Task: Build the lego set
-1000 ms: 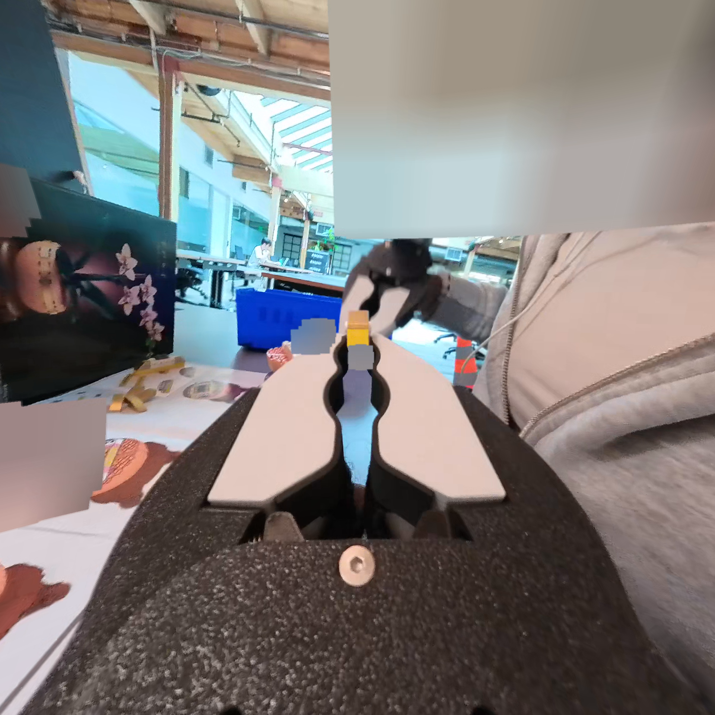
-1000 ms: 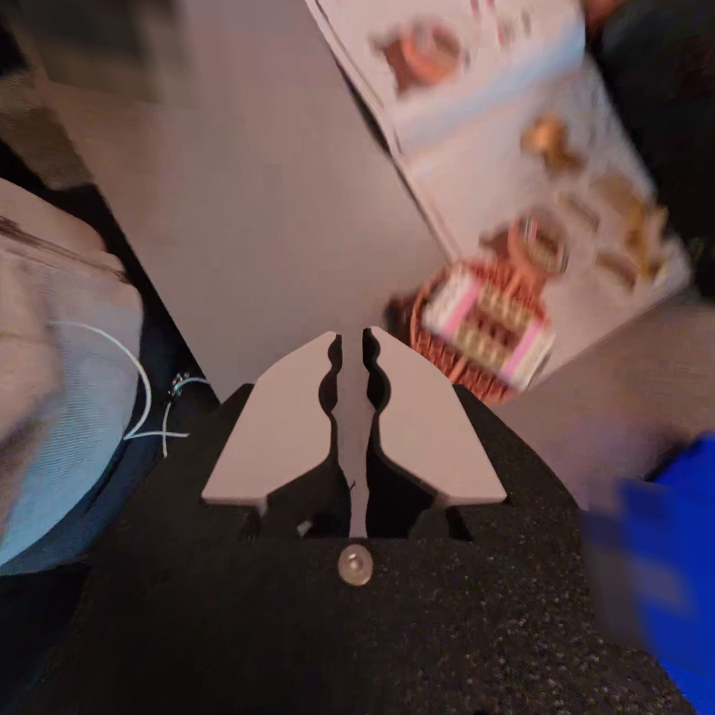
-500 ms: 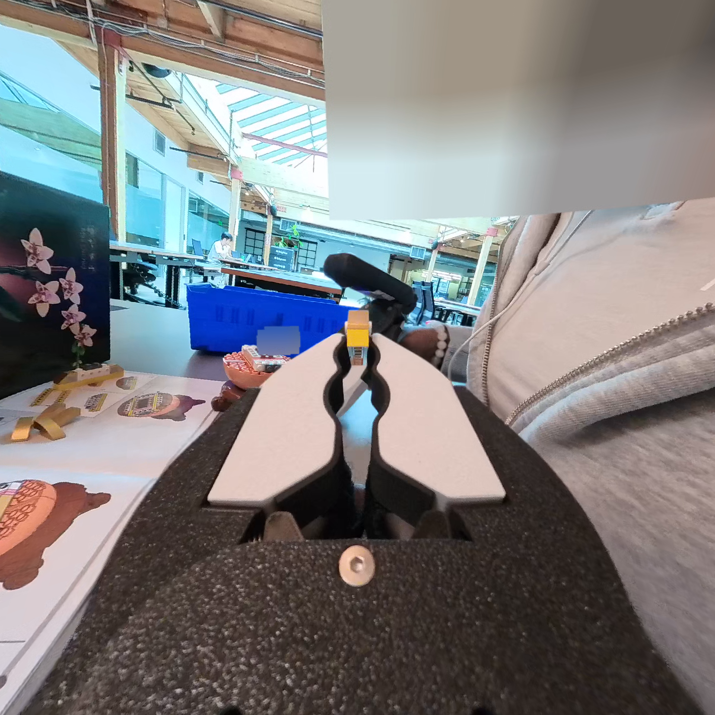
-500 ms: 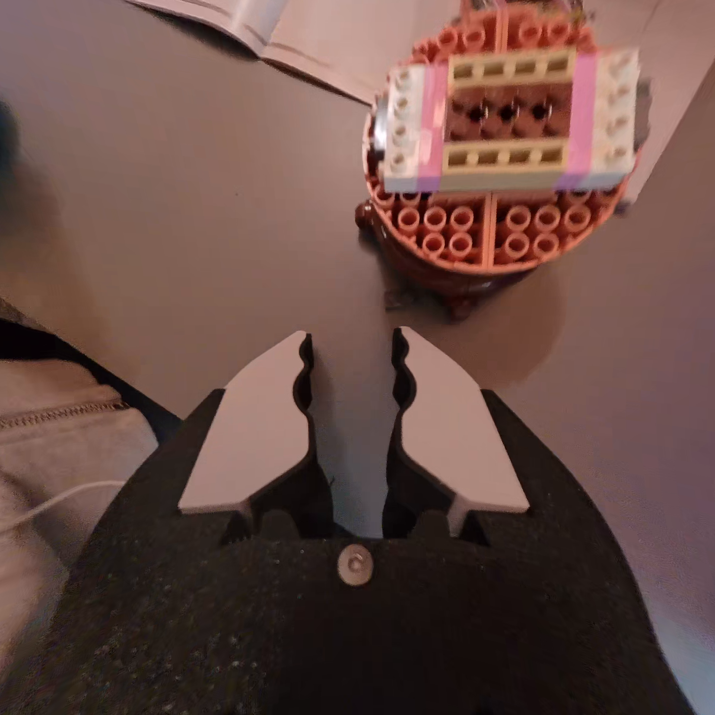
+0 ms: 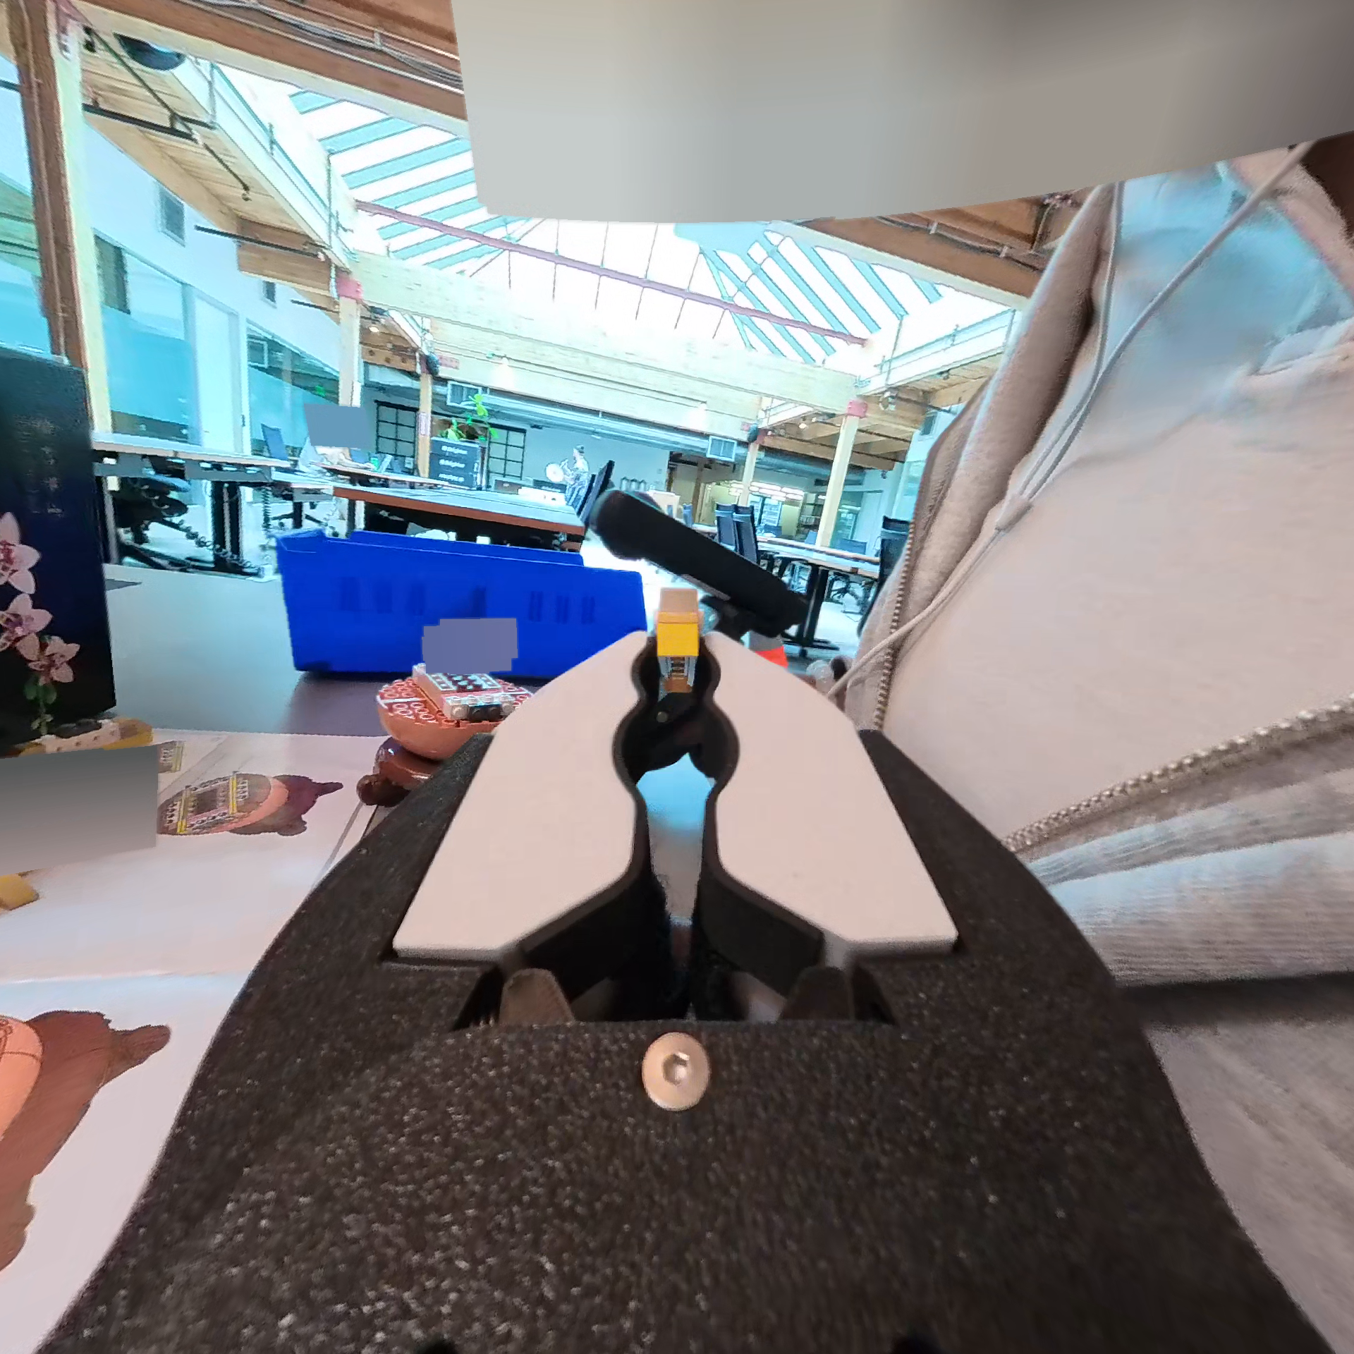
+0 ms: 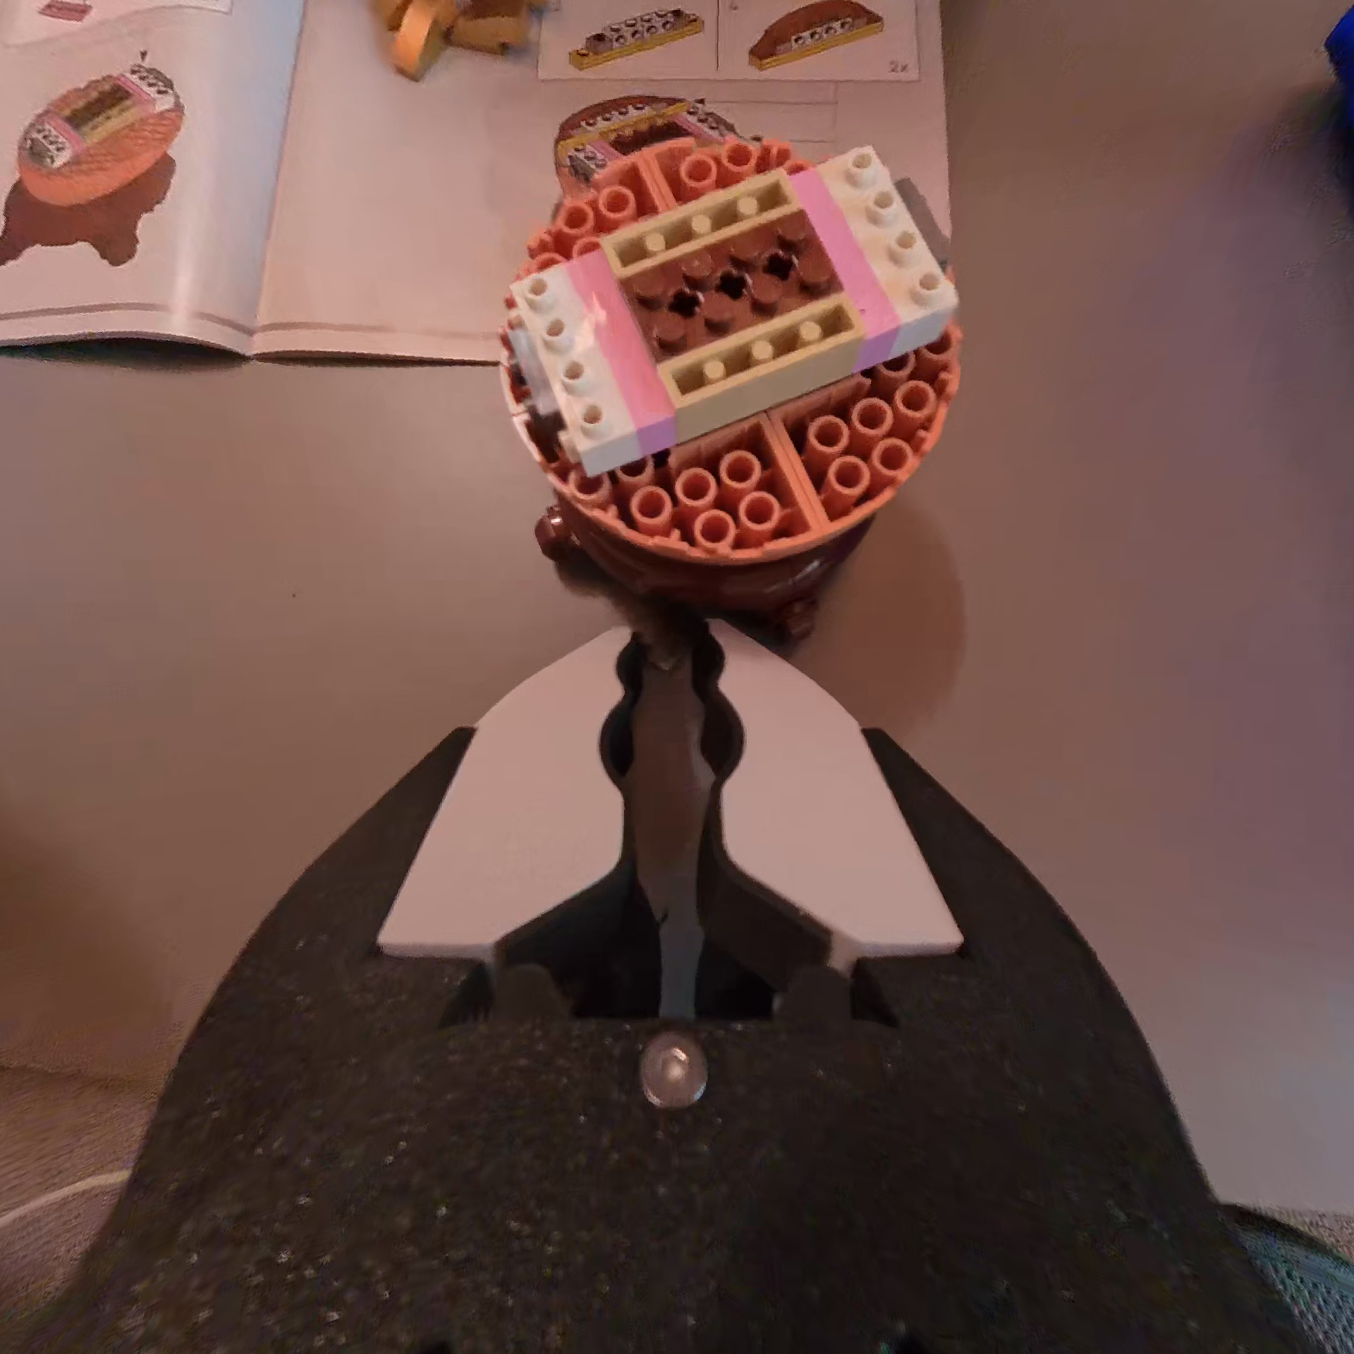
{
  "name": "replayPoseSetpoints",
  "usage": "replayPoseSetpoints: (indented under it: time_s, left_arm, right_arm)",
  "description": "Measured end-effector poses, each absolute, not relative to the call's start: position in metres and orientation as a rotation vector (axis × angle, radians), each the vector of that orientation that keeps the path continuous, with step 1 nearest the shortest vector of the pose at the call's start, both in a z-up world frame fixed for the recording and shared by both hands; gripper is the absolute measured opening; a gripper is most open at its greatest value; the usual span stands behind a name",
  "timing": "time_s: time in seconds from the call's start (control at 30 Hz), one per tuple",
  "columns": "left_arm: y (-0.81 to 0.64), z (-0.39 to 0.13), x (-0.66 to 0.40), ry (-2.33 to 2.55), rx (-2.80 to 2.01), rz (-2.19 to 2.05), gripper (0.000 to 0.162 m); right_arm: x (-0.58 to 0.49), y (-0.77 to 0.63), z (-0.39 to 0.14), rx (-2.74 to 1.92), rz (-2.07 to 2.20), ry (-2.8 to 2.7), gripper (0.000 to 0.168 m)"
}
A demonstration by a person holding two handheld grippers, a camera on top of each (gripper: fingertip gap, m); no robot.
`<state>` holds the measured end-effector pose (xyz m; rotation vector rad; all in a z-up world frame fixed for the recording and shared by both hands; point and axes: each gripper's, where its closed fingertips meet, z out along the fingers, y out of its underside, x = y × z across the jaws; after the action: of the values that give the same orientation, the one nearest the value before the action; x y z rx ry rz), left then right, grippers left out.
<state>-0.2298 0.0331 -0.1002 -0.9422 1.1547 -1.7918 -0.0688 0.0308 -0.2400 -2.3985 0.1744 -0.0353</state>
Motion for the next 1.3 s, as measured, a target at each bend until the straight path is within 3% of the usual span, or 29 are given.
replayPoseSetpoints:
  time_s: [0.23,0.37,0.63,0.77,1.0,1.3]
  left_arm:
    - [0.042,-0.105,-0.234,1.114,-0.962,-1.803,0.008]
    - [0.040,-0.111,-0.229,1.164,-0.984,-1.729,0.008]
    - [0.038,-0.113,-0.211,1.138,-1.026,-1.665,0.008]
    - [0.039,-0.113,-0.200,1.117,-1.044,-1.684,0.008]
    - [0.046,-0.104,-0.188,1.071,-0.988,-1.790,0.007]
    - [0.049,-0.091,-0.197,0.996,-0.924,-1.805,0.007]
  right_arm:
    - [-0.092,0.026,-0.239,-2.407,0.076,-0.437,0.008]
    - [-0.084,0.024,-0.236,-2.403,0.093,-0.605,0.030]
    - [-0.089,0.027,-0.237,-2.444,0.212,-0.478,0.009]
    - [-0.091,0.022,-0.236,-2.436,0.228,-0.605,0.006]
    - [-0.154,0.045,-0.082,-1.828,0.620,-1.015,0.005]
    - [-0.203,0.059,-0.086,-1.809,0.875,-1.230,0.005]
